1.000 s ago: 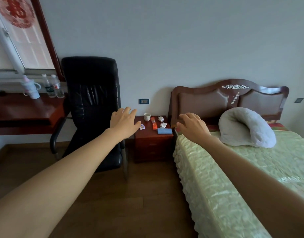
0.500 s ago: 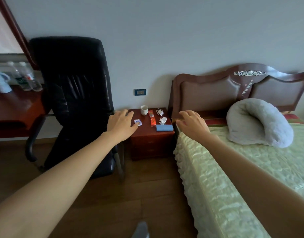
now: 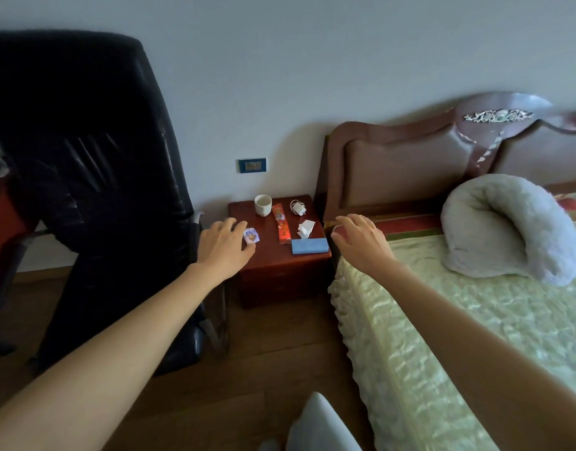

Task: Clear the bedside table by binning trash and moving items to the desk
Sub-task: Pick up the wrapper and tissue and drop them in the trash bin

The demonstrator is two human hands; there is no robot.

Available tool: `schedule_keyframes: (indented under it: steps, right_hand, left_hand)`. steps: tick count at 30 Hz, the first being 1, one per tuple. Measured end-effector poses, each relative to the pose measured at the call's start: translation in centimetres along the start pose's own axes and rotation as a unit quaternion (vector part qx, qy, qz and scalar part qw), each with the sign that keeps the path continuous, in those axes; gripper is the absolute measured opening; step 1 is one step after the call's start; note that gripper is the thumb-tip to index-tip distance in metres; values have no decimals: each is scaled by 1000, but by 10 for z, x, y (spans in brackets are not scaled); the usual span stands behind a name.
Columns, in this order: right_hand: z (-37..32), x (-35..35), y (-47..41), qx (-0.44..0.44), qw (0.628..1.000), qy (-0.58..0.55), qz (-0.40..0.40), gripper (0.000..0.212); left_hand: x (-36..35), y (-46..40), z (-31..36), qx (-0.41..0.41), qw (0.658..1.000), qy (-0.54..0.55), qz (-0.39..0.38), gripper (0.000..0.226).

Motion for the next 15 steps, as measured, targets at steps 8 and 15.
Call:
schedule_keyframes:
  steps: [8,15]
  right_hand:
    - [39,-53,-101,15,999,-9,-45,45]
    - [75,-93,-188,41,995,-18,-87,44]
  left_hand:
    - [-50,-89,-1,34,999,5,-32,55]
    - [-84,-161,12,77,996,16,-50,52]
Point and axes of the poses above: each hand's wrist, its own y-axis away from the middle knuckle, its own x-axis out of the back of the hand, z = x × y, the point moved 2 cm from there along -y, towards the middle knuckle, and after that the axes turned 8 degrees about y, right-handed, at the moved point
